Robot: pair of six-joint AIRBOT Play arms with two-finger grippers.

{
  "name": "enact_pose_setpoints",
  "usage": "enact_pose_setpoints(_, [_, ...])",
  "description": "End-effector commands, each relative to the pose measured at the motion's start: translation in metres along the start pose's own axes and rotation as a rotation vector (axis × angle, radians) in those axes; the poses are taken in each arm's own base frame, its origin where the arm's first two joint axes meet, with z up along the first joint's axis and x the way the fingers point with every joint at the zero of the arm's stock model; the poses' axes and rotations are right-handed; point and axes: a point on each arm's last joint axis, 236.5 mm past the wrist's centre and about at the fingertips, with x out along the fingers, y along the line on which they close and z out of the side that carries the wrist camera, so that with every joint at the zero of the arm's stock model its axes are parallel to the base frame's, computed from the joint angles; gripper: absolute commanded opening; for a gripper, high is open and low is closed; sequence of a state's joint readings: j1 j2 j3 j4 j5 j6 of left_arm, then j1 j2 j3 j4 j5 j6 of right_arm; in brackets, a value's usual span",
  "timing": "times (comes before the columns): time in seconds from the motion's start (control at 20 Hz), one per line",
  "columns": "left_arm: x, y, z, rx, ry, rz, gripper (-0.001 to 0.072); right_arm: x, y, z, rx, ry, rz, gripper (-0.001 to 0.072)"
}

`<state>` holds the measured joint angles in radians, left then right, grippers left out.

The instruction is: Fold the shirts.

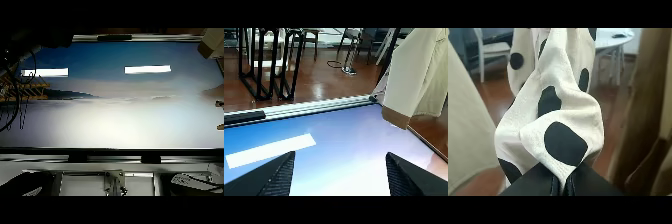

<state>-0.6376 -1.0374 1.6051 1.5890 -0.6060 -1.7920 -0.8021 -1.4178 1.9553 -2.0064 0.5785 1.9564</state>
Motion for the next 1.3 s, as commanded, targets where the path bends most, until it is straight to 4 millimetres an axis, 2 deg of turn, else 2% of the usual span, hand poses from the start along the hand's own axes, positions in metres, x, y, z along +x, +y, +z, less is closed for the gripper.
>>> enact_pose_setpoints(0.0, [0.001,0.000,-0.001,-0.002,0.003,0.000,0.0669,0.003,-0.016,0.003,-0.009,-0.016,-0.030,0.0050])
enact_pose_setpoints(0.25, [0.001,0.001,-0.005,-0.003,0.019,0.003,0.0669,0.004,-0.008,0.022,-0.018,-0.103,0.002,0.0050])
enact_pose_setpoints(0.45, [0.000,0.002,-0.011,-0.002,0.044,0.009,0.0669,0.009,-0.012,0.015,-0.050,-0.088,-0.018,0.0050])
enact_pose_setpoints(0.55, [0.000,0.002,-0.011,-0.002,0.043,0.009,0.0669,0.010,-0.024,0.013,-0.070,-0.078,-0.050,0.0050])
enact_pose_setpoints(0.75, [0.000,0.002,-0.011,-0.003,0.043,0.009,0.0669,0.012,-0.065,0.009,-0.052,-0.058,-0.128,0.0050])
enact_pose_setpoints(0.85, [0.000,0.002,-0.011,-0.004,0.044,0.009,0.0669,0.012,-0.076,0.008,-0.053,-0.054,-0.150,0.0050])
enact_pose_setpoints(1.25, [0.000,0.001,-0.021,-0.043,0.086,0.008,0.0669,0.026,-0.079,-0.011,-0.053,-0.019,-0.154,0.0050])
